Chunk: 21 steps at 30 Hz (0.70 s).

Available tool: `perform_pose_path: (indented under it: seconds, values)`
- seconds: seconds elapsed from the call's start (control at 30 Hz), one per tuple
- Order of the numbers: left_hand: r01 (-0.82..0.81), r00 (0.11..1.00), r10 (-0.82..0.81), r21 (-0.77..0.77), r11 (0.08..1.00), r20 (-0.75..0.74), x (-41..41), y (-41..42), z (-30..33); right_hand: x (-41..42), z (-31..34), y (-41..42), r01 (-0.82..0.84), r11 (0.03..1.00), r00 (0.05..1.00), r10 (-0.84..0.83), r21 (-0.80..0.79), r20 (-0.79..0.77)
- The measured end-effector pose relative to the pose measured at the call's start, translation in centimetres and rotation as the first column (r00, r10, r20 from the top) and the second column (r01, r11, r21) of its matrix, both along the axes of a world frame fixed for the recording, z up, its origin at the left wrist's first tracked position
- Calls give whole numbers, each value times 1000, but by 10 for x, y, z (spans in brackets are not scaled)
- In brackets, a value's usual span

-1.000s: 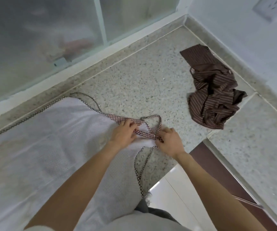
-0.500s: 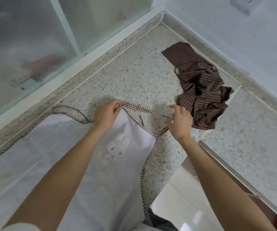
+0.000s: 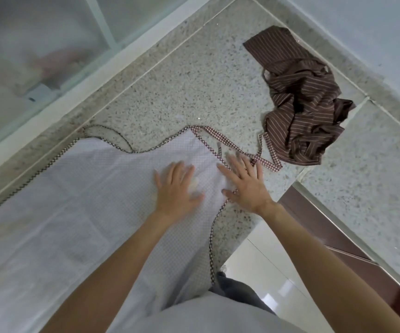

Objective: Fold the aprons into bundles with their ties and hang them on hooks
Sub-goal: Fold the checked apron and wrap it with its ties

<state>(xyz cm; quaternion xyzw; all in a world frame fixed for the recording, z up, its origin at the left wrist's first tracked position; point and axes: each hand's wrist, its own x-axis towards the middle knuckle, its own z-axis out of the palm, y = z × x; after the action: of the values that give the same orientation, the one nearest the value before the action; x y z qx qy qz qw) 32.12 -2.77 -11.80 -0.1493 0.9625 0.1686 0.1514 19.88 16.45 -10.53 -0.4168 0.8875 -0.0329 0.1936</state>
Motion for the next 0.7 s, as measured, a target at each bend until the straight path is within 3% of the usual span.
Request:
perform_pose_path:
  seconds: [0.07, 0.13, 0.23, 0.3, 0.37, 0.47, 0.6, 0.7]
  values:
    - [21, 995, -16, -50, 999, 96, 9, 2, -3, 4, 5, 5, -29, 988, 999, 24, -154, -32]
    - [33, 995, -26, -70, 997, 98, 8, -4, -3, 14, 6, 10, -95, 946, 995, 88, -309, -39]
    - [-43, 999, 43, -15, 999, -10, 7, -12, 0, 44, -1, 23, -202, 882, 968, 245, -427, 50]
    - [-140, 979, 151, 87, 986, -139, 17, -4, 7, 73, -9, 39, -359, 823, 909, 415, -441, 34]
    - [-242, 931, 287, 209, 948, -224, 33, 13, 15, 98, -19, 55, -413, 791, 880, 474, -451, 25]
    - [-360, 856, 449, 326, 874, -258, 70, 51, 22, 128, -28, 75, -347, 848, 898, 423, -400, 119]
    - [-462, 792, 545, 312, 830, -275, 138, 113, 29, 150, -27, 79, -266, 886, 901, 368, -380, 228]
    - [-542, 745, 610, 289, 789, -271, 181, 149, 29, 161, -21, 74, -195, 864, 890, 355, -465, 287]
